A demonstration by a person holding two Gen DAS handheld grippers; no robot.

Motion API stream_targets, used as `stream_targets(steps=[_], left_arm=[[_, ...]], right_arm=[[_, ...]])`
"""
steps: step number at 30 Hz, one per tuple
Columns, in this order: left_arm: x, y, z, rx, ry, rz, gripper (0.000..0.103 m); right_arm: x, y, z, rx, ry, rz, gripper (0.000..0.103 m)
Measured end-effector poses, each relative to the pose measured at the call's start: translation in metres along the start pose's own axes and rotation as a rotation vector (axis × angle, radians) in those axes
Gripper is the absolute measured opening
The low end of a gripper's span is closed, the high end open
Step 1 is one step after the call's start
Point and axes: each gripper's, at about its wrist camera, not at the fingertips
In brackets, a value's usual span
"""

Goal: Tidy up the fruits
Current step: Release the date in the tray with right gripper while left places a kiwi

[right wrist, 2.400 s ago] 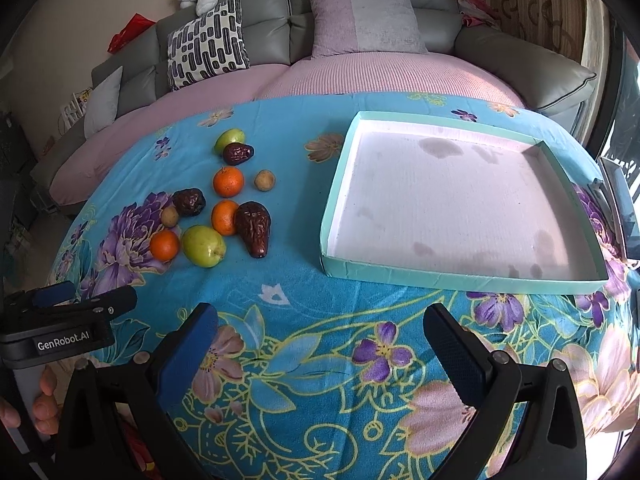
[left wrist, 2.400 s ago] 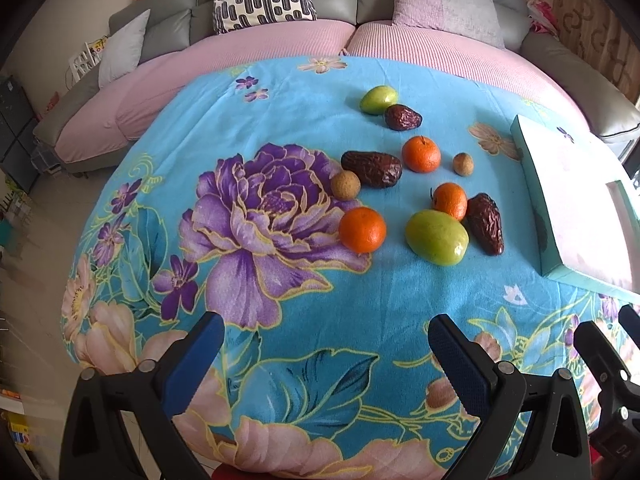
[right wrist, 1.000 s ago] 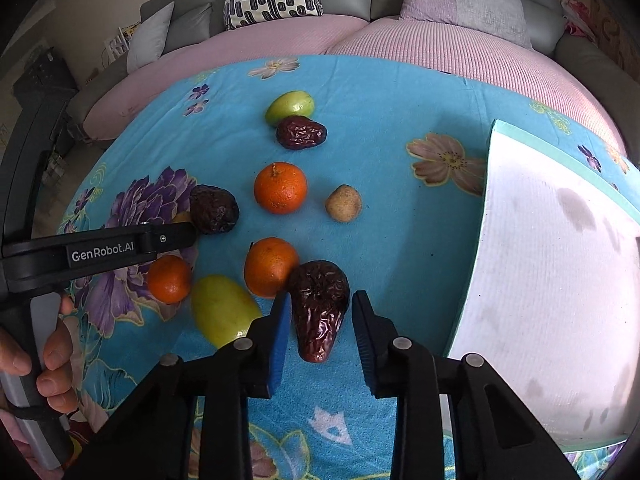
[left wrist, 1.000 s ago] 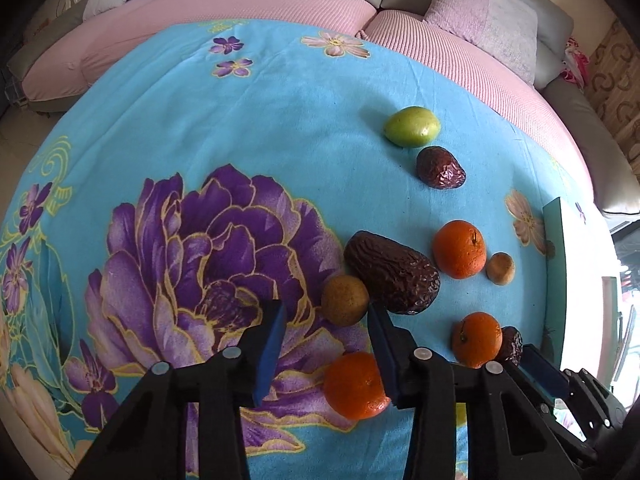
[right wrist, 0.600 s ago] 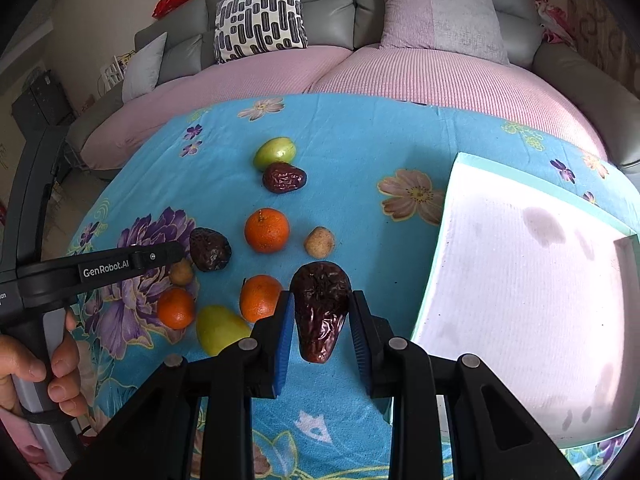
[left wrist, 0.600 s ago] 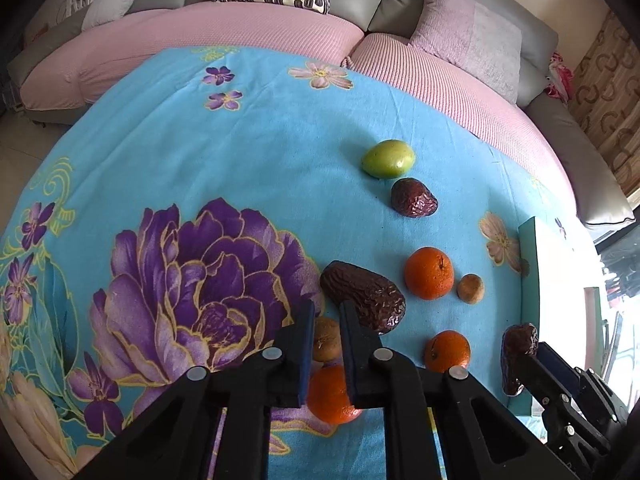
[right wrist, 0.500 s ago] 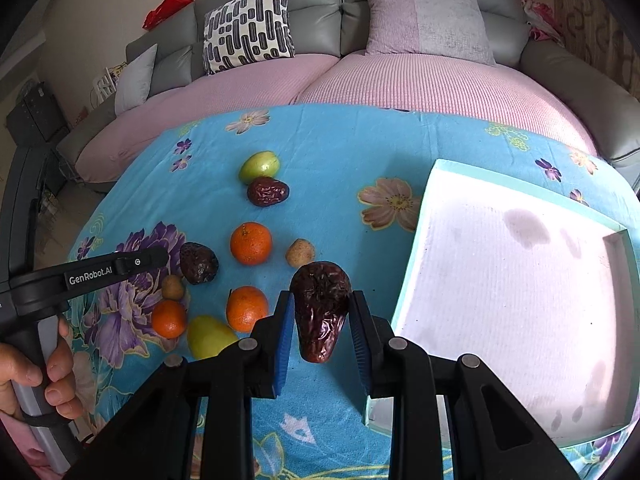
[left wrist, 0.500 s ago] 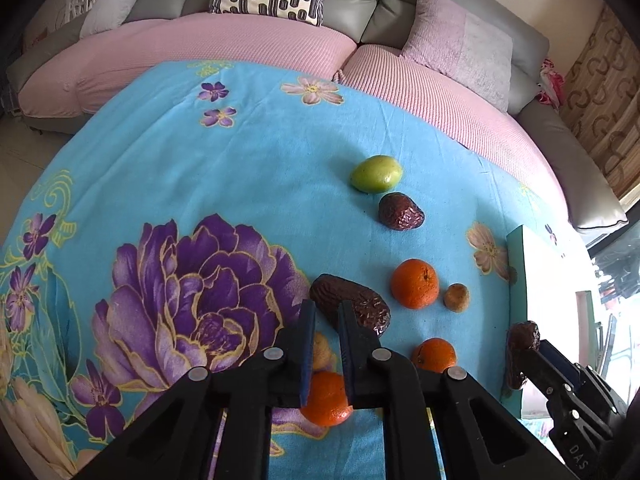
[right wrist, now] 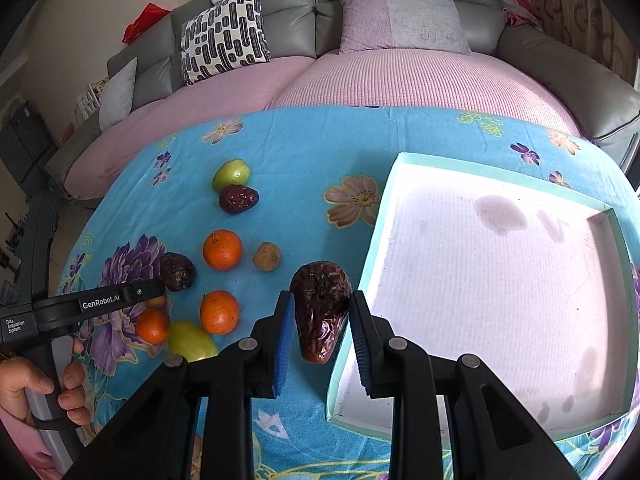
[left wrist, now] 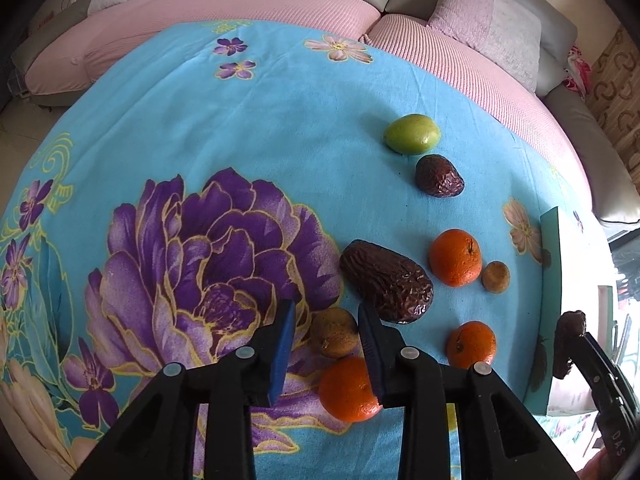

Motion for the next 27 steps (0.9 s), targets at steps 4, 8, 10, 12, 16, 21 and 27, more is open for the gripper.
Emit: stream_targets(steps=[4,8,10,12,16,21,27], left_arm=[[0.005,0.003,0.006,-0.018,0.013,0.007,0.026],[0.012,0.0,0.012,-0.052,0.015,0.04,0.026],[0.017,-0.001,0.017,-0.061,0.024,0.061,0.026],[0.025,-0.002,0.022,-0.075,0.046,0.09,0.026],[0.039,0.0,0.049,-0.157,0.115,0.14,0.026],[0.043,0.005,0.094,-0.285,0.149,0.145,0.026],[0.026,0.027,0.164,-0.475,0.189,0.088,0.026]], right_arm=[[0.001,0.0,0.002,-0.01,0.0,0.0,0.029],[0.005,-0.001,0.006,-0.025,-0.006,0.013,0.029],[0.007,-0.002,0.01,-0.038,-0.005,0.019,0.029],[0.01,-0.004,0.02,-0.061,0.003,0.025,0.029],[0.016,-0.006,0.058,-0.152,0.094,0.024,0.029],[0.018,-0.004,0.11,-0.272,0.201,-0.006,0.029],[0.017,-0.003,0.141,-0.322,0.254,-0.011,0.029]])
Point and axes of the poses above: each gripper's, at about its wrist camera, not at the fingertips, and x roughly against the way its jaws point, z to its right, y to its underside, and after that the axes turned 10 degrees about y, right-handed
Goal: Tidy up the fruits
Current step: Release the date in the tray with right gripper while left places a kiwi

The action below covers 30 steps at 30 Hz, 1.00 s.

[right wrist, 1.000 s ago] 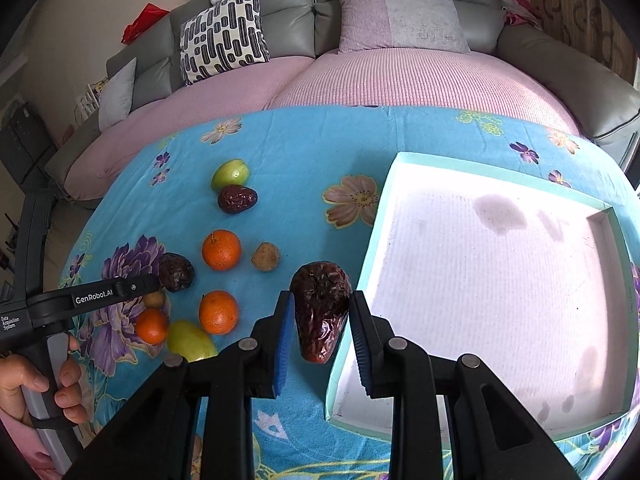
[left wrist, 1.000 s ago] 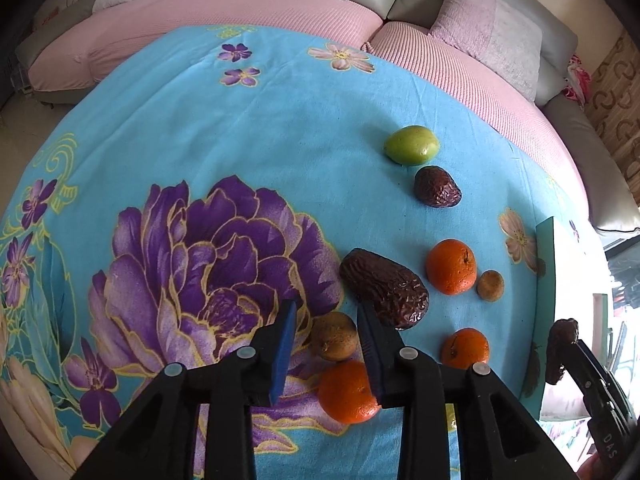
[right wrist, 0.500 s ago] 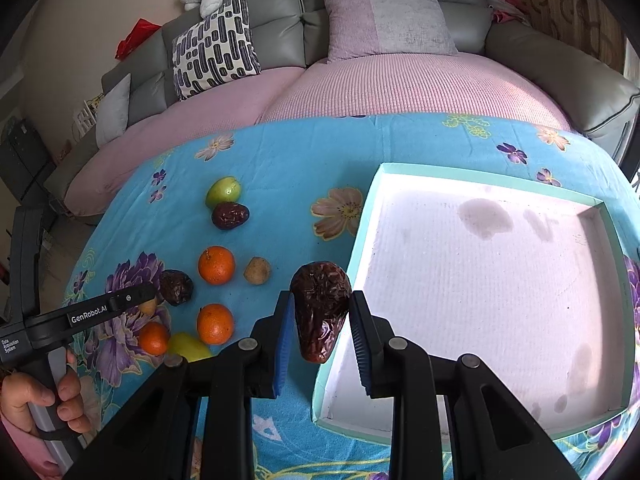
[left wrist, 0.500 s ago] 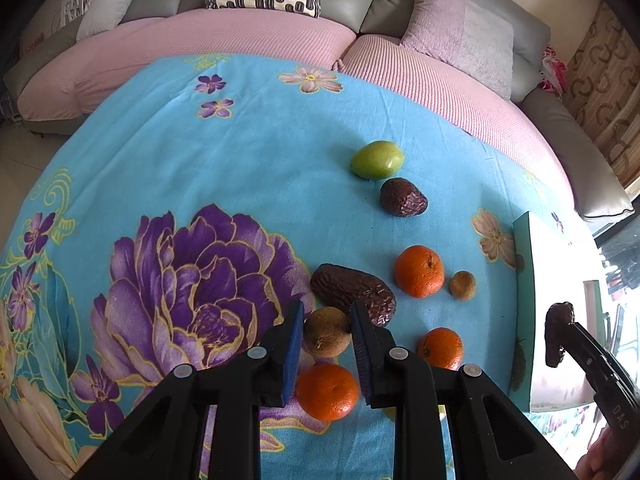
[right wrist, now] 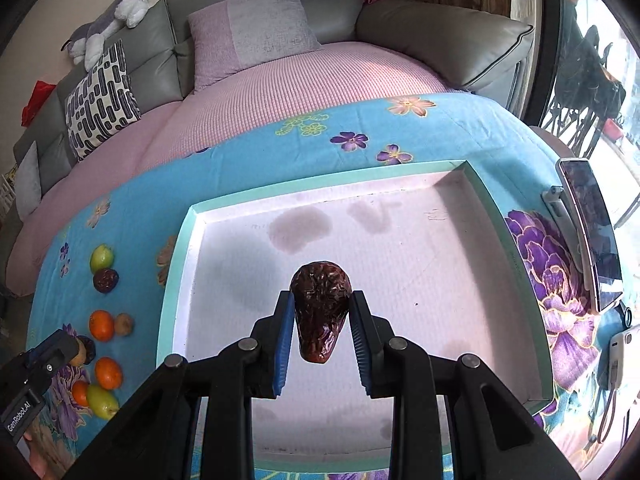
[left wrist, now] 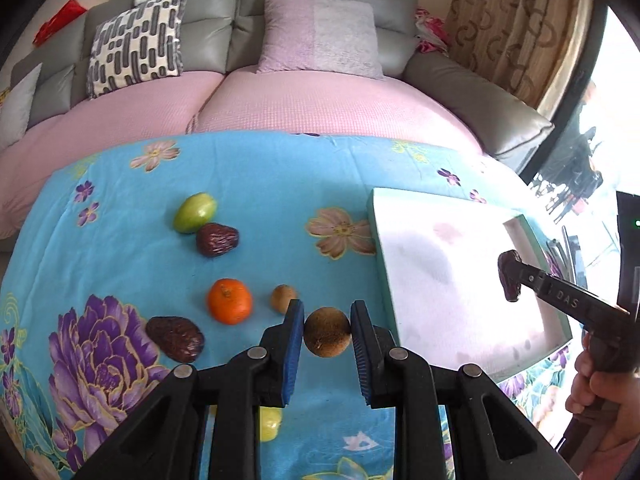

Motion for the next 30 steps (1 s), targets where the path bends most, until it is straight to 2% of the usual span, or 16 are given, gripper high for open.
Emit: stream_targets(steps=[4,9,13,17,23,25,26,28,30], left_arm=[[-0.038,-0.008,0.045,-0.116,0.049,-0.058,0.026],[-0.083,-0.014,0.074,-0.173,0.066,-0.118,0.026],[-0.107,-0.006,0.076,-0.183,0.038,-0.172,0.026],[-0.11,-0.002,0.078,-0.2,0.03,-0.149,0.026],[-0.115,0.002,0.071,-0.174,0.02,-0.144,0.028],[-0.114,0.001,0.07,-0.178,-0.002,-0.149,0.033],[-0.112,0.0,0.07,-0.175,0.004,-0.147,0.039],[-0.106,-0.002,0.071,-0.156,0.05,-0.146,0.052],[-0.099,-0.002,0.075,-0.154,0.061,-0.14,0.074]], right_arm=[[-0.006,0.001,0.007,-0.011,0.016,-0.019,0.029],[-0.011,0.0,0.015,-0.025,0.012,-0.035,0.029],[-0.023,0.0,0.021,-0.034,0.029,-0.068,0.03],[-0.034,0.002,0.024,-0.036,0.044,-0.106,0.03],[-0.032,0.002,0.019,-0.016,0.055,-0.105,0.03],[-0.031,0.001,0.018,-0.012,0.062,-0.1,0.03],[-0.031,0.0,0.018,-0.012,0.063,-0.096,0.031],[-0.031,-0.001,0.019,-0.016,0.054,-0.093,0.04],[-0.028,0.0,0.019,-0.019,0.051,-0.088,0.05]])
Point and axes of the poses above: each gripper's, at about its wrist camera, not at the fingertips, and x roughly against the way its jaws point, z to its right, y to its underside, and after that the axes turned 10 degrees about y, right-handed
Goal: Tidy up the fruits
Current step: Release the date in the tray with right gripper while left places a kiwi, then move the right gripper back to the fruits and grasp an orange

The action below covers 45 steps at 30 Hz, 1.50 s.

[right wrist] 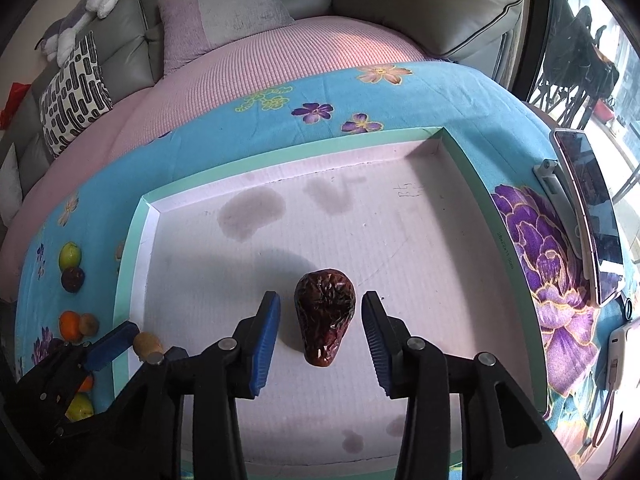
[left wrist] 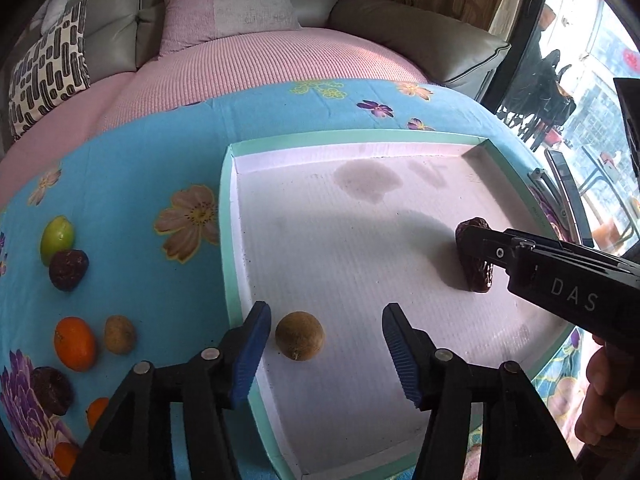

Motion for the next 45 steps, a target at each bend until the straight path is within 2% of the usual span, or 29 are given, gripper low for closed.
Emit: stream_targets(steps=[2,5,8,11,19,22,25,29,34,39,45], left_arm=[[0.007,0.001,0.007,-0.026,-0.024,0.009,0.076],[0.02,0.003,0.01,-0.043,-0.039,0.022,0.083],[0.03,0.006,0.001,-0.025,-0.073,0.032,0.094],[0.04,0.008,-0.02,0.024,-0.129,0.06,0.103],[0.076,0.03,-0.096,0.215,-0.286,0.177,0.103],[0.093,0.042,-0.116,0.255,-0.351,0.227,0.103],[0.107,0.055,-0.133,0.282,-0.4,0.233,0.103],[0.124,0.069,-0.151,0.333,-0.4,0.247,0.103],[0.146,0.081,-0.161,0.352,-0.428,0.29,0.103],[0.164,0.094,-0.174,0.365,-0.453,0.304,0.103],[0.183,0.107,-0.198,0.468,-0.407,0.329,0.103]], right_arm=[[0.003,0.0,0.001,0.0,0.002,0.008,0.054],[0.008,-0.001,0.002,-0.004,-0.009,0.027,0.067],[0.011,-0.001,0.001,0.003,-0.022,0.043,0.076],[0.012,0.0,-0.002,0.019,-0.024,0.058,0.093],[0.029,0.004,-0.023,0.078,-0.089,0.167,0.094],[0.037,0.007,-0.035,0.099,-0.121,0.207,0.094],[0.045,0.012,-0.05,0.136,-0.154,0.249,0.094],[0.049,0.019,-0.074,0.203,-0.165,0.253,0.094],[0.055,0.033,-0.104,0.282,-0.249,0.232,0.094],[0.067,0.051,-0.14,0.392,-0.332,0.247,0.094],[0.066,0.07,-0.174,0.471,-0.394,0.203,0.094]])
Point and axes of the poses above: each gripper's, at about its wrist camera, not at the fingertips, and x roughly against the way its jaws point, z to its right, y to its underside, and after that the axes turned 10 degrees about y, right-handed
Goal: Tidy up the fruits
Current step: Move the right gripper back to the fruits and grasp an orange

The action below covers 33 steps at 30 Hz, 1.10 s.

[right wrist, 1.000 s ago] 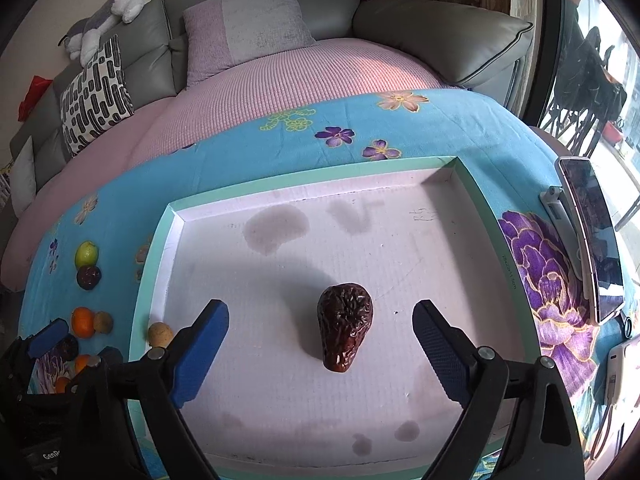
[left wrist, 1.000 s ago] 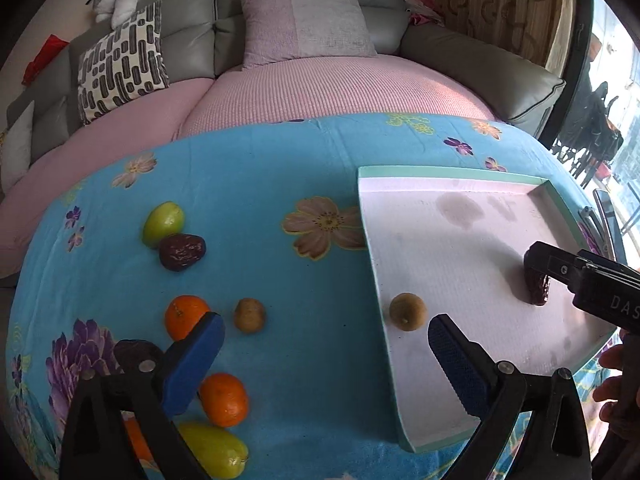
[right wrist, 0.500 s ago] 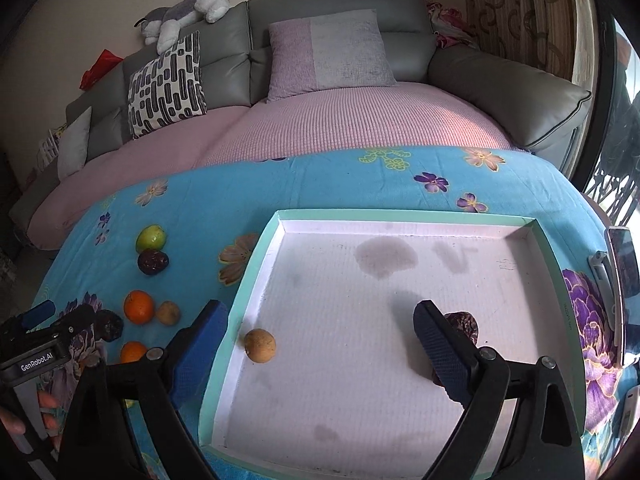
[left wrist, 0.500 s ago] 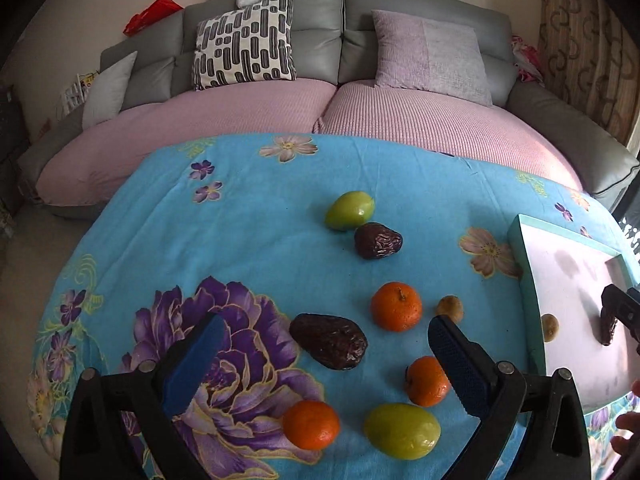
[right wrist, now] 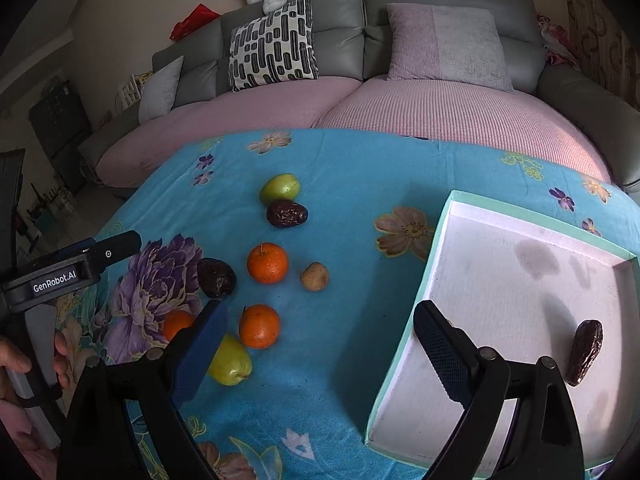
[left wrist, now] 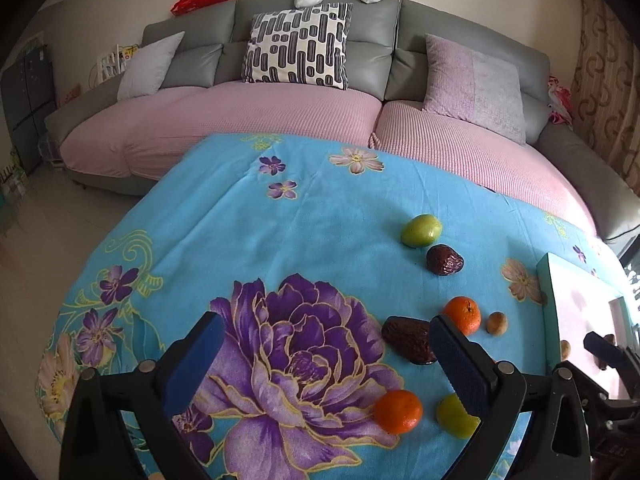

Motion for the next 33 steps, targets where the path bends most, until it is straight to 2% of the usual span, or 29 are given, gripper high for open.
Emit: stream_targets(steps=[4,8,11,14,16,20,23,28,33], left_arm=[[0.001,0.0,-0.005,0.025,0.037,-0.01,0.103],[-0.009,0.007,-0.004,0.048,0.08,-0.062,0.102],[-0.018,0.015,-0.001,0.063,0.124,-0.107,0.101],[-0.022,0.024,0.004,0.072,0.153,-0.148,0.098],[-0.024,0.03,0.006,0.074,0.172,-0.17,0.097],[-0.028,0.041,0.01,0.083,0.2,-0.212,0.096],[-0.032,0.045,0.013,0.072,0.194,-0.238,0.09],[-0.037,0.049,0.01,0.091,0.2,-0.271,0.085],[-0.044,0.052,0.01,0.091,0.208,-0.304,0.075]], right_arm=[[-0.007,0.003,-0.012,0.013,-0.013,-0.015,0.094],[-0.014,0.005,-0.017,0.022,-0.006,-0.023,0.093],[-0.018,0.004,-0.016,0.008,-0.032,-0.032,0.078],[-0.022,0.001,-0.012,-0.022,-0.058,-0.038,0.075],[-0.025,-0.001,-0.009,-0.044,-0.097,-0.05,0.062],[-0.031,0.0,-0.013,-0.037,-0.123,-0.068,0.06],[-0.041,0.004,-0.016,-0.029,-0.151,-0.105,0.054],[-0.053,0.01,-0.025,0.004,-0.167,-0.144,0.043],[-0.059,0.014,-0.028,0.008,-0.179,-0.16,0.042]])
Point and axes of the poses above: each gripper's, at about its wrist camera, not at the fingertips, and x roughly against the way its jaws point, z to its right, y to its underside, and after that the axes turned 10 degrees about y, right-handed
